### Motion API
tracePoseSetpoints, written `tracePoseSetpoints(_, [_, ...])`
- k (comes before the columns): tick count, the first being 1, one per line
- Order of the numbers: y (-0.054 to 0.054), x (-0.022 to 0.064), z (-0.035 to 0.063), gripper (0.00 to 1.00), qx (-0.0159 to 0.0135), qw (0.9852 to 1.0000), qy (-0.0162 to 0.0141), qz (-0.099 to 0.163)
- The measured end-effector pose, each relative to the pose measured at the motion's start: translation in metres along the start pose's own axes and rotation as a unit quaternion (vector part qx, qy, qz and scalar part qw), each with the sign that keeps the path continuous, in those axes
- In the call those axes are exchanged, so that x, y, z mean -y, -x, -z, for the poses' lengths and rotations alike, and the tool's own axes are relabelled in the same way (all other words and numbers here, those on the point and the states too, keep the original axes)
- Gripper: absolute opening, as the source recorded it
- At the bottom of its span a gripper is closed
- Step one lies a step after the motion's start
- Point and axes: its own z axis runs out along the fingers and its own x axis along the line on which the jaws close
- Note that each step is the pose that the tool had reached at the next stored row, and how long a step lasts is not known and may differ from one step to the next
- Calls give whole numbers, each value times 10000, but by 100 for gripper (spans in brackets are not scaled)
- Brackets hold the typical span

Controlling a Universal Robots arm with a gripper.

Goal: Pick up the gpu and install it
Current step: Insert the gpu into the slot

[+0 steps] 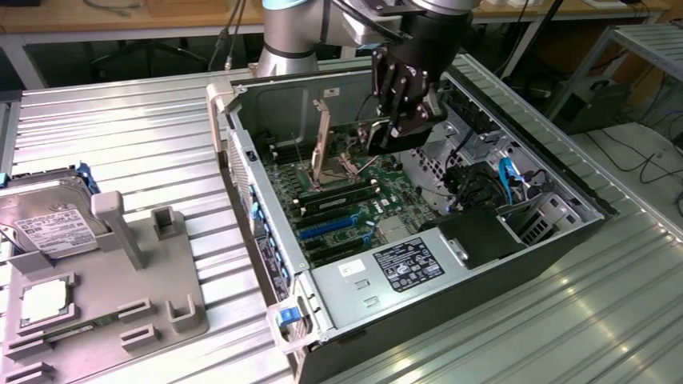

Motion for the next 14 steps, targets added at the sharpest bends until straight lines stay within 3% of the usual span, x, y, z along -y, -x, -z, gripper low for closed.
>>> tracePoseSetpoints(7, [-1,0,-25,28,3,10000,-30,4])
tracePoseSetpoints(14, [-4,-32,-58,28,2,10000,-30,15])
